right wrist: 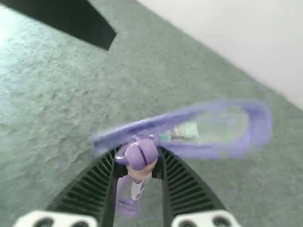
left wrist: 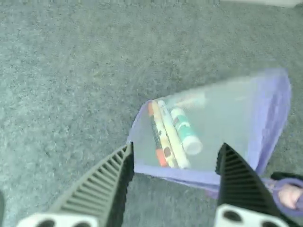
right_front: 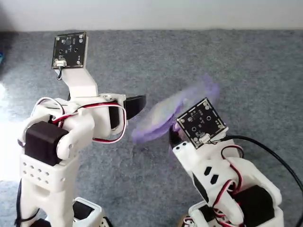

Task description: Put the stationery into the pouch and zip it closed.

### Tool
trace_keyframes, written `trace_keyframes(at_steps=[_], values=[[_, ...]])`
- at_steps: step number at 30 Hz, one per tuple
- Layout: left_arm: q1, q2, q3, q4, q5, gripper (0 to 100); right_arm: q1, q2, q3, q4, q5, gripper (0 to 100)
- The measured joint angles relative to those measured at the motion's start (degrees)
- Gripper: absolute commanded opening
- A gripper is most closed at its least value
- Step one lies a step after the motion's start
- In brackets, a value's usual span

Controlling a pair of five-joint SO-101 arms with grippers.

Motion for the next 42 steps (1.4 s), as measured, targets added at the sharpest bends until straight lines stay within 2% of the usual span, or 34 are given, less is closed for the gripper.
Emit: trace_keyframes(at_steps=[3,7,11,15,21,29,39,42], values=[[0.1,-1.5,1.1,0.2,-2.9,28,2.1,0.0,0.0,-1.3,2.1,0.8],[4.0,-6.7,6.7,0.2,-9.1,30,3.7,0.1,0.0,-3.9,4.7,0.8],[9.5,-13.1,14.6,0.2,-9.4,36,3.5,1.4,0.0,-4.5,5.4,0.8],[13.5,-17.0,24.3,-0.8,-8.9,38,3.5,2.5,0.0,-6.1,7.2,0.8],[17.0,-17.7,31.6,-10.9,-6.2,38,3.6,3.5,0.0,-6.9,13.5,0.8],[16.8,-17.7,44.1,-26.5,-6.2,38,3.6,3.5,0.0,-6.9,19.3,0.8],[12.9,-17.7,44.8,-36.0,-6.2,37,3.7,3.4,-0.9,-6.9,28.7,0.8],[12.8,-17.7,44.8,-37.5,-6.2,33,3.7,3.5,-1.8,-6.9,29.1,0.8]])
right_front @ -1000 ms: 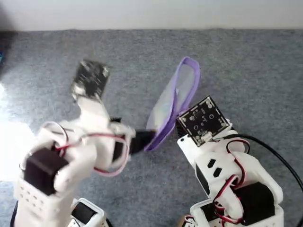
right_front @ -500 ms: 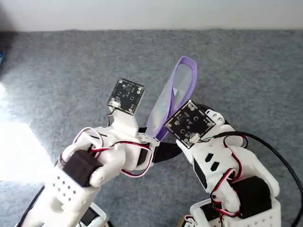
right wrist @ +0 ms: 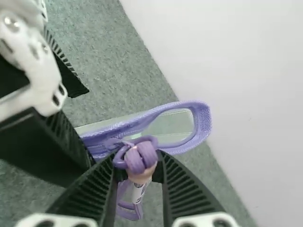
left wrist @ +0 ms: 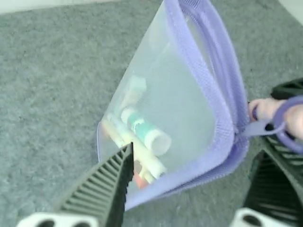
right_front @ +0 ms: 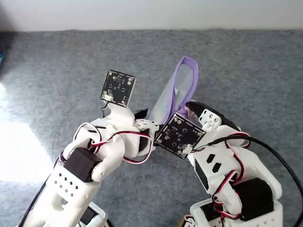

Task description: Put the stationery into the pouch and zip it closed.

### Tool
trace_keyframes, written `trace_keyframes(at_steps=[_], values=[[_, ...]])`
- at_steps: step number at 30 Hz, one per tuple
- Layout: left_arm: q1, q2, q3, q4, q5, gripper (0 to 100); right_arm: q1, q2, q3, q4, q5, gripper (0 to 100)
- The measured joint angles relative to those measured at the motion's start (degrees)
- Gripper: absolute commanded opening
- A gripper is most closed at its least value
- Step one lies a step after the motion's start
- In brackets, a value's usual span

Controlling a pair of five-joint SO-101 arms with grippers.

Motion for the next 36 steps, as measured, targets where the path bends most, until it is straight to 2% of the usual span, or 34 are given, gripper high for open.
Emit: trace_keyframes(at_steps=[5,15,18,22,29,36], values=[[-0.2,0.1,2.2,-3.8,-0.2,27,-0.1,0.1,-0.6,0.0,0.2,0.8],[-0.1,5.5,3.4,-10.0,-1.2,25,-0.2,0.1,-0.6,0.0,0.2,0.8],[0.0,5.6,3.4,-10.2,-1.2,17,-0.2,0.1,-0.6,0.0,0.4,0.8],[1.7,5.6,3.4,-10.4,-1.2,1,0.7,0.1,-0.6,0.0,0.4,0.8],[3.3,5.7,3.4,-10.4,-1.3,1,0.7,0.1,-0.6,-3.5,0.4,0.8],[3.3,2.1,3.5,-9.0,-1.3,1,4.6,0.1,5.2,-15.4,0.4,0.8]])
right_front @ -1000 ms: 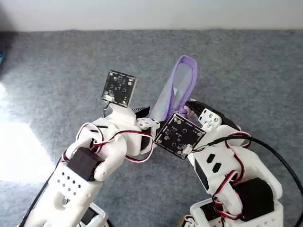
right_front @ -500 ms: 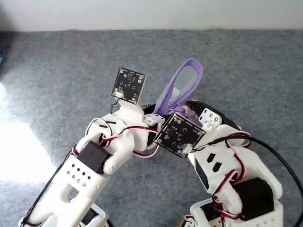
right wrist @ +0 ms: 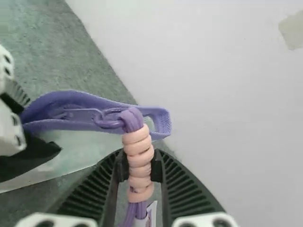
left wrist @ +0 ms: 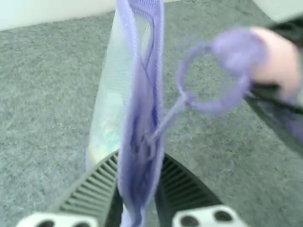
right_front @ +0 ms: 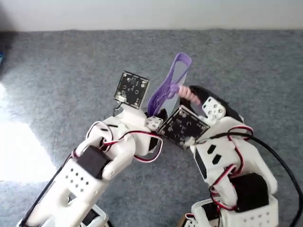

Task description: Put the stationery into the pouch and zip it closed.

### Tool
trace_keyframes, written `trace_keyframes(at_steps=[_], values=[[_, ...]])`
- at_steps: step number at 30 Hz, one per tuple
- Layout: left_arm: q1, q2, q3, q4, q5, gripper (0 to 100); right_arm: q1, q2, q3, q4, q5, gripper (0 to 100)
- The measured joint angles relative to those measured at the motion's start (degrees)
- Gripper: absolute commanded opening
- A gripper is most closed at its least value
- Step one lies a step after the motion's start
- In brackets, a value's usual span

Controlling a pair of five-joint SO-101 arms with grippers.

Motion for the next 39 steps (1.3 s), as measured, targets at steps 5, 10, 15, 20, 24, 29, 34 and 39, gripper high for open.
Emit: trace_keyframes(at_steps=[5,10,15,20,24,29,34,39], values=[[0.2,-5.4,0.0,5.9,0.0,1,3.1,0.9,6.7,-10.7,0.1,0.8],[0.2,-9.1,-0.1,9.3,-0.1,1,5.0,6.9,7.4,-18.1,0.1,0.8],[0.2,-10.5,-0.4,12.5,-0.1,1,8.1,13.5,7.4,-25.1,0.2,0.7],[-1.7,-11.5,-0.4,14.2,-0.1,1,8.9,16.0,7.4,-26.8,0.3,0.7],[-2.5,-13.5,-0.2,14.9,-0.1,1,10.4,19.2,7.4,-28.0,0.3,0.7],[-2.5,-17.8,1.1,15.6,-0.1,1,13.5,27.8,7.4,-36.7,1.1,0.7],[-2.5,-23.1,4.9,16.4,-0.1,1,14.9,35.1,7.4,-45.2,3.9,0.7],[-3.5,-27.5,5.7,20.0,0.3,1,17.9,39.5,7.7,-48.1,4.7,0.7]])
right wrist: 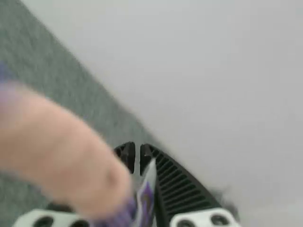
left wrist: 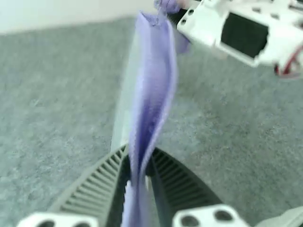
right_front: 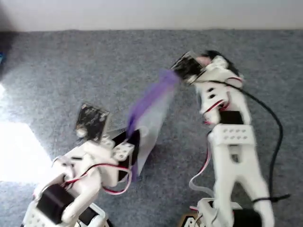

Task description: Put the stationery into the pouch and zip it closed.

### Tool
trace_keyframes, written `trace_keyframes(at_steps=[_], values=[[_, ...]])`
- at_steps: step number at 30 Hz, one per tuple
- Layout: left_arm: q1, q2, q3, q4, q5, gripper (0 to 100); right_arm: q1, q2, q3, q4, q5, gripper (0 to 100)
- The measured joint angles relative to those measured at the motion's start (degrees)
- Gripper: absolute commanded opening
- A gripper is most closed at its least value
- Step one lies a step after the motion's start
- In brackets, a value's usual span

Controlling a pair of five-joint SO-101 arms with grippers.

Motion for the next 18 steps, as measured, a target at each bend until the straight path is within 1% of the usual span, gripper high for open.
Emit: trace_keyframes(at_steps=[6,11,14,16,18], values=[[-0.5,-0.9,0.0,0.6,-0.2,1,3.8,3.8,-0.3,-0.5,0.1,0.7],[-0.4,-0.9,0.0,0.6,-0.2,1,3.7,4.0,-1.2,-0.6,0.1,0.7],[-0.4,-0.9,0.0,0.6,-0.1,3,3.9,3.9,-1.3,1.5,0.1,0.7],[-0.4,-0.9,0.1,0.6,-0.1,9,3.6,3.2,-1.3,4.6,0.1,0.7],[-0.6,-1.0,0.4,0.6,-0.3,20,3.7,2.0,-1.3,7.8,0.1,0.7]])
